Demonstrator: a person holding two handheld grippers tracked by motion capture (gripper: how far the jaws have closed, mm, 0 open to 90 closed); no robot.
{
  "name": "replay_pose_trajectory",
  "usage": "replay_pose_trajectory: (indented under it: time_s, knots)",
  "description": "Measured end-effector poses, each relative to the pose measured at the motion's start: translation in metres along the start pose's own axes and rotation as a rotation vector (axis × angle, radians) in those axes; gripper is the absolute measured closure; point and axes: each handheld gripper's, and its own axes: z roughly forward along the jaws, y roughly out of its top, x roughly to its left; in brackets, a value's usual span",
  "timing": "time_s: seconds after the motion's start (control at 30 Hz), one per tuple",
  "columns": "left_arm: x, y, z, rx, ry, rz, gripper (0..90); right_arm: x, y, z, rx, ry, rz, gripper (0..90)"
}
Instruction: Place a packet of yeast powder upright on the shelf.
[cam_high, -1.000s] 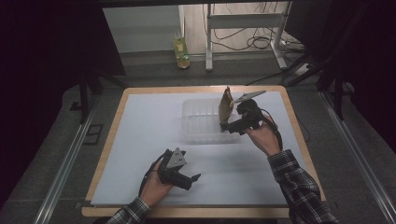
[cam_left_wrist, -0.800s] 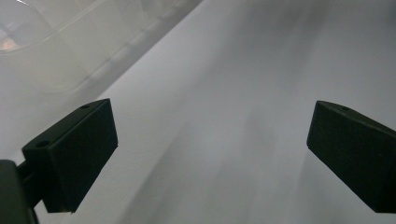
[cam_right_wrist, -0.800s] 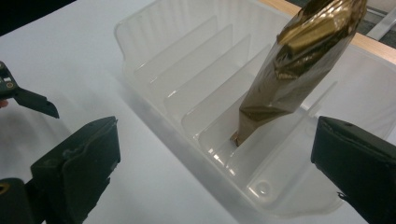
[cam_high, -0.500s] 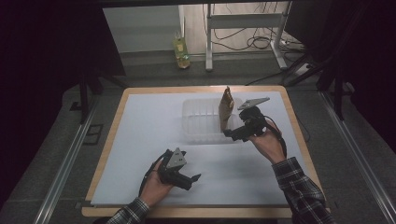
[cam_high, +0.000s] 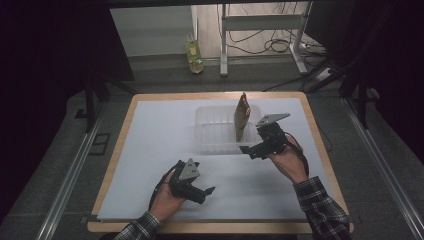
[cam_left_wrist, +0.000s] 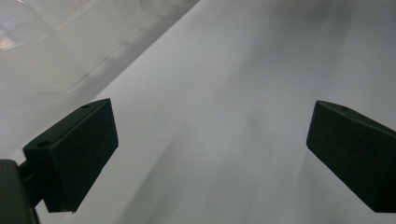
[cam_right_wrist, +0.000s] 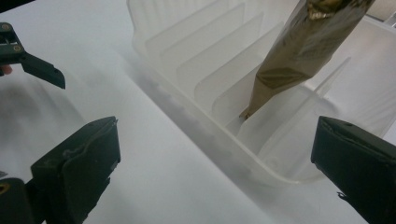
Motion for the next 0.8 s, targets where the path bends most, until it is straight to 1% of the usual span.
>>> replay_pose_trajectory:
  time_s: [0.2, 0.3, 0.33, 0.47, 0.63, 0.8]
  knots:
    - [0.000, 0.000, 0.000, 0.001, 0.000, -0.002, 2.1, -0.001, -0.010, 0.001, -0.006, 0.018, -0.004, 1.6]
    - [0.000, 0.000, 0.000, 0.001, 0.000, 0.000, 2.1, -0.001, -0.013, 0.001, -0.005, 0.019, -0.011, 1.5]
    - [0.000, 0.000, 0.000, 0.001, 0.000, 0.000, 2.1, 0.000, -0.015, 0.000, -0.007, 0.020, -0.021, 1.3]
    - [0.000, 0.000, 0.000, 0.000, -0.001, 0.000, 2.0, 0.001, -0.018, 0.000, -0.008, 0.019, -0.036, 0.8]
    - [0.000, 0.000, 0.000, 0.000, 0.000, 0.002, 2.0, 0.002, -0.023, -0.002, -0.008, 0.023, -0.039, 0.0]
    - [0.000, 0.000, 0.000, -0.002, 0.000, 0.004, 2.0, 0.003, -0.029, -0.003, 0.003, 0.022, -0.042, 0.0]
